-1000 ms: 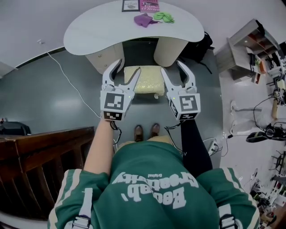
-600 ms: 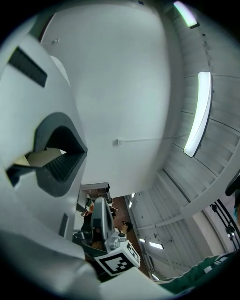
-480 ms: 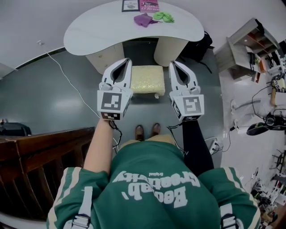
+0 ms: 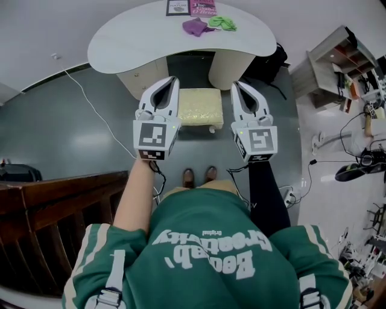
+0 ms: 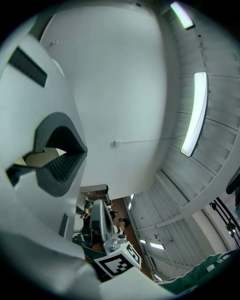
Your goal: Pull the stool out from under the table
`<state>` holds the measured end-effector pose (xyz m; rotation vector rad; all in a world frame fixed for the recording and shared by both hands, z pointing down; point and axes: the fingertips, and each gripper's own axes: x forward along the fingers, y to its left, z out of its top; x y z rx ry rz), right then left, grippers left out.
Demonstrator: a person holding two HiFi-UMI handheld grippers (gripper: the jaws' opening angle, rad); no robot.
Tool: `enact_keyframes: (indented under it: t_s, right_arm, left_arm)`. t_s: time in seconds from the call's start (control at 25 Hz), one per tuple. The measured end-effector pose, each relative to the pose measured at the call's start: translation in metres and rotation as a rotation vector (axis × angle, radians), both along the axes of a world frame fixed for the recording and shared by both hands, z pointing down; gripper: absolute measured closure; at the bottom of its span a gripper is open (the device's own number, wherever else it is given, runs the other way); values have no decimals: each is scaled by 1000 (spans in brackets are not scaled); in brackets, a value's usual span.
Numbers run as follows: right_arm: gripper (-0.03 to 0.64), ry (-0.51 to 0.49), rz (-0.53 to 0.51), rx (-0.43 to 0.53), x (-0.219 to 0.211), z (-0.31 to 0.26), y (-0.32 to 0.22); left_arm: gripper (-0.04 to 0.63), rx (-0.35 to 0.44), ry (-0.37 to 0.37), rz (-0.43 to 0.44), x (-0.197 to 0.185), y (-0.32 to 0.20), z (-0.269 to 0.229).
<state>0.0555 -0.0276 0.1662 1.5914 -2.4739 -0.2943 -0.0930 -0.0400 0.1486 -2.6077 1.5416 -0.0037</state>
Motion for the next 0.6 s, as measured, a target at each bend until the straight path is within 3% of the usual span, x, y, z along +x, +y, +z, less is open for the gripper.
enact_keyframes:
  t_s: [0.6]
  right_arm:
    - [611,-20,13,7,8,-6,2]
  left_arm:
    - [581,5,-23,2,9,1,-2]
